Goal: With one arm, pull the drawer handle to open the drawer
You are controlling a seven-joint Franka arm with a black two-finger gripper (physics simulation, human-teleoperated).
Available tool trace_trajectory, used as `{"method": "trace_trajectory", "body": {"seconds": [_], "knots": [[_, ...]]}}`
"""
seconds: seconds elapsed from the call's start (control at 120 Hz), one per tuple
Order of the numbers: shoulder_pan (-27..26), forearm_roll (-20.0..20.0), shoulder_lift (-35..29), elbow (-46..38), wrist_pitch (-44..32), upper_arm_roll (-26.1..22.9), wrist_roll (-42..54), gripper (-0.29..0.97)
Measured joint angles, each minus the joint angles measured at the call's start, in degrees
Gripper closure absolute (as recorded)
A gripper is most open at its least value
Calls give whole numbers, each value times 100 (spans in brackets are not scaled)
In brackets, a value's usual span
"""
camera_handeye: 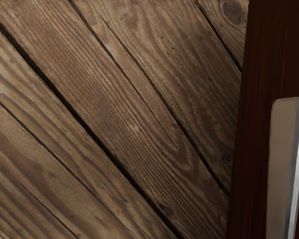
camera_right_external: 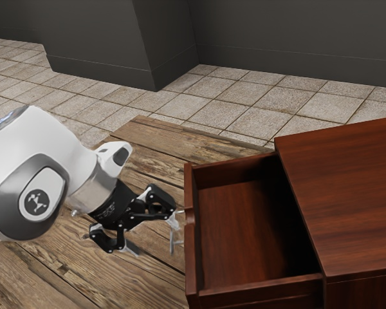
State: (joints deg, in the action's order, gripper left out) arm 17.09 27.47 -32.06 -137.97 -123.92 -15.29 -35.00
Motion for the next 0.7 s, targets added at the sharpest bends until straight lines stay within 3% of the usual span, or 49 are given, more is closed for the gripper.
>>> {"method": "trace_trajectory", "body": {"seconds": [0.308,0.517,0.7], "knots": [[-163,-192,-227,-194,47,211,-103,0],[-437,-178,-366,178,46,330,-144,0],[-856,-1598,-126,926,684,557,260,0]]}}
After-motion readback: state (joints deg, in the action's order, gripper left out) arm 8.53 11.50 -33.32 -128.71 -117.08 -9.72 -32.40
